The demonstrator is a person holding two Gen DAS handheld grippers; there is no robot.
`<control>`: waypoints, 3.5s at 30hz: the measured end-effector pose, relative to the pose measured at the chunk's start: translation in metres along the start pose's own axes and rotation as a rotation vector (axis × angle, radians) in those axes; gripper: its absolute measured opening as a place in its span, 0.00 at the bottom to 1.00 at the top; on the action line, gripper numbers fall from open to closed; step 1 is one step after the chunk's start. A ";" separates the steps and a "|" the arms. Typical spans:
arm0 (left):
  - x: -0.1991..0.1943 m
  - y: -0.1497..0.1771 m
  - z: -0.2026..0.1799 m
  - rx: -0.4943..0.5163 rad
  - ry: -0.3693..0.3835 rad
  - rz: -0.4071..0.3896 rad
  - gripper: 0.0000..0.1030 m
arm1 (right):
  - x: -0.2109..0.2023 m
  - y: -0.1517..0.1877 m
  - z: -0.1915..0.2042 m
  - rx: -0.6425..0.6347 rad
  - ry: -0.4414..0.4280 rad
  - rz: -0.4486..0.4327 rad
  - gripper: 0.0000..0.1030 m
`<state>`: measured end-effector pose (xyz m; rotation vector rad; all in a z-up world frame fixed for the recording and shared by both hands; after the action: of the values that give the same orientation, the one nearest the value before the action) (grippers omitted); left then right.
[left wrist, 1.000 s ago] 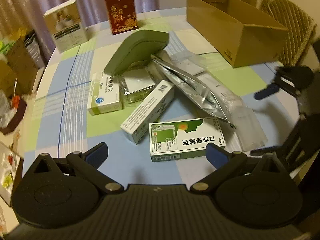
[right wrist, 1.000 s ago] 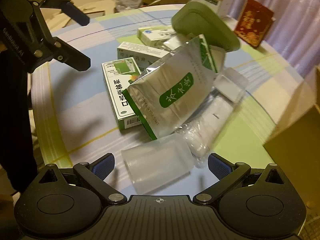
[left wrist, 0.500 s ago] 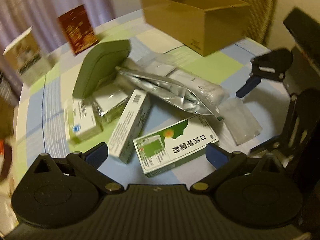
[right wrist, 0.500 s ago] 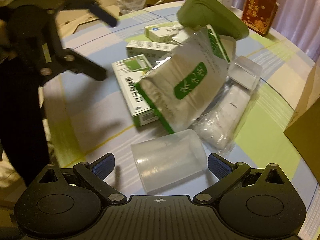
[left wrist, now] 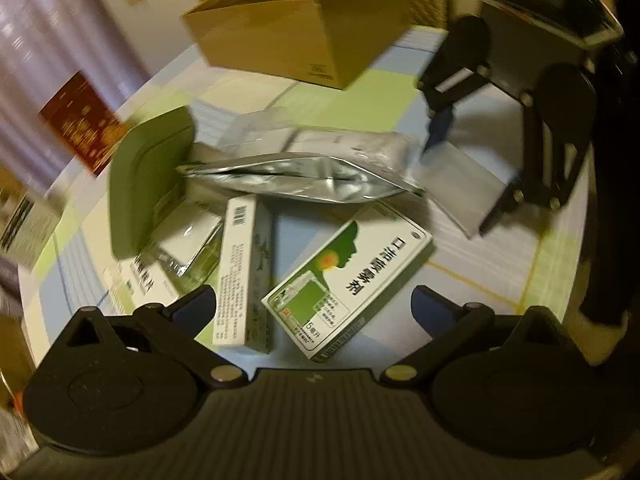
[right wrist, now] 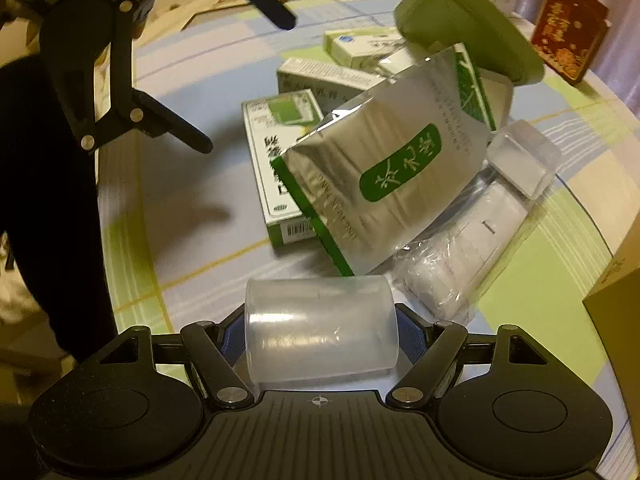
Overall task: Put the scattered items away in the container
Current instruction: 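Grasp the clear plastic cup with the right tool while the left tool reaches for the spray box, then grasp the green-and-white spray box with the left tool and lift it, then carry the spray box and cup into the cardboard box with both tools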
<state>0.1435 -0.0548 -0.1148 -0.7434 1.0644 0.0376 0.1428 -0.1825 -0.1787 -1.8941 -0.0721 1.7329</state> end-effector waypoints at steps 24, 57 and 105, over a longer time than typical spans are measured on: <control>0.041 -0.008 -0.017 -0.005 0.222 0.196 0.63 | -0.018 0.013 -0.015 0.194 0.111 -0.011 0.72; -0.007 -0.001 -0.065 -0.202 0.208 0.175 0.48 | -0.055 0.020 0.009 0.408 0.224 -0.049 0.72; 0.103 -0.288 0.045 -0.202 0.022 -0.131 0.48 | -0.198 0.070 -0.241 0.676 0.722 -0.172 0.72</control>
<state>0.3371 -0.2806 -0.0317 -0.9972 1.0398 0.0251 0.3127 -0.4095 -0.0298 -1.7833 0.5366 0.7319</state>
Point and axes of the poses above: each gripper's, at about its wrist camera, not at the fingertips, and x roughly the way its jaws point, z to its left, y to its underside, the point moved 6 cm from there along x, roughly the way its jaws point, and after that the axes turned 4 degrees about -x, right-handed, at the moved point
